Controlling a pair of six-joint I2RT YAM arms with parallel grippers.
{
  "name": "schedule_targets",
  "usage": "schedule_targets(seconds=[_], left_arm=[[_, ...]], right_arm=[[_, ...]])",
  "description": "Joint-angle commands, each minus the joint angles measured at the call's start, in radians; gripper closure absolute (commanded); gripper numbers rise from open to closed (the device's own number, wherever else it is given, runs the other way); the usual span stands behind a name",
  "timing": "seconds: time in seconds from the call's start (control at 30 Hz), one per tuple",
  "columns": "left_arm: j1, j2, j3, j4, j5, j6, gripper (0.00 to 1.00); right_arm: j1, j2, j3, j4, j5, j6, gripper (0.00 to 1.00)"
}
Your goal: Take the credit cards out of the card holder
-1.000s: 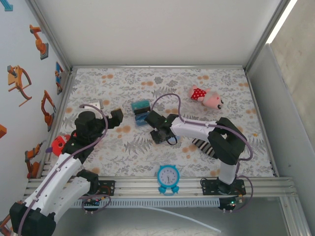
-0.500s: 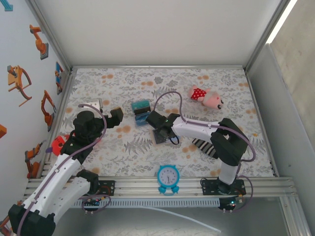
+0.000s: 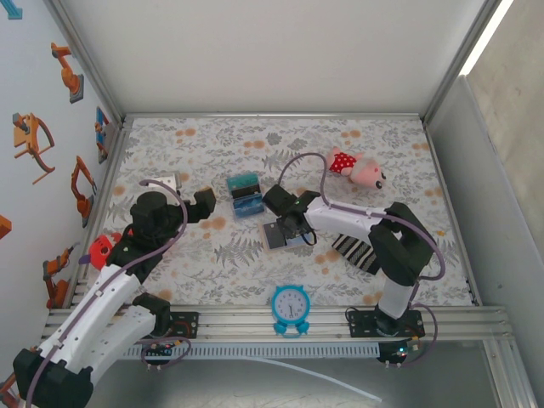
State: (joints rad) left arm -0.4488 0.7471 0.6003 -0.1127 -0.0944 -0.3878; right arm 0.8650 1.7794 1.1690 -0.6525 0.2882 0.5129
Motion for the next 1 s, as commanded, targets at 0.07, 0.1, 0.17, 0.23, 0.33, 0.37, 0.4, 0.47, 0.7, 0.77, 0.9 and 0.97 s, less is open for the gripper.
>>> schedule_targets(seconds=[0.07, 0.1, 0.17, 0.23, 0.33, 0.37, 0.4, 0.47, 0.7, 0.77, 0.9, 0.97], left_arm=[[-0.023, 0.004, 0.021, -0.024, -0.035, 0.014, 0.03], [-0.026, 0.007, 0.017, -0.028, -0.040, 0.014, 0.03], [-0.032, 0.013, 0.013, -0.038, -0.051, 0.012, 0.03], [-0.040, 0.019, 0.005, -0.046, -0.063, 0.007, 0.03], [-0.065, 0.032, -0.012, -0.048, -0.098, -0.006, 0.03], [-0.079, 0.037, -0.016, -0.050, -0.115, -0.009, 0.03], [-0.099, 0.047, -0.020, -0.050, -0.140, -0.011, 0.03], [-0.146, 0.067, -0.026, -0.054, -0.197, -0.020, 0.03], [-0.336, 0.192, -0.051, -0.020, -0.359, -0.137, 0.03], [-0.368, 0.248, -0.050, 0.004, -0.362, -0.175, 0.03], [-0.420, 0.374, -0.034, 0.053, -0.365, -0.215, 0.03], [-0.436, 0.455, -0.007, 0.057, -0.371, -0.226, 0.03]], right_arm=[[-0.049, -0.037, -0.054, 0.025, -0.028, 0.034, 0.64], [-0.057, -0.040, -0.064, 0.034, -0.040, 0.036, 0.65], [-0.074, -0.048, -0.083, 0.050, -0.058, 0.041, 0.66], [-0.094, -0.062, -0.105, 0.064, -0.075, 0.049, 0.69], [-0.118, -0.103, -0.133, 0.078, -0.097, 0.058, 0.71], [-0.125, -0.120, -0.140, 0.080, -0.102, 0.061, 0.71], [-0.133, -0.139, -0.147, 0.084, -0.106, 0.062, 0.72], [-0.147, -0.174, -0.160, 0.086, -0.113, 0.066, 0.72], [-0.184, -0.280, -0.225, 0.166, -0.225, 0.092, 0.74], [-0.189, -0.292, -0.243, 0.222, -0.303, 0.099, 0.74], [-0.193, -0.279, -0.257, 0.306, -0.427, 0.108, 0.81], [-0.195, -0.260, -0.257, 0.334, -0.466, 0.114, 0.83]])
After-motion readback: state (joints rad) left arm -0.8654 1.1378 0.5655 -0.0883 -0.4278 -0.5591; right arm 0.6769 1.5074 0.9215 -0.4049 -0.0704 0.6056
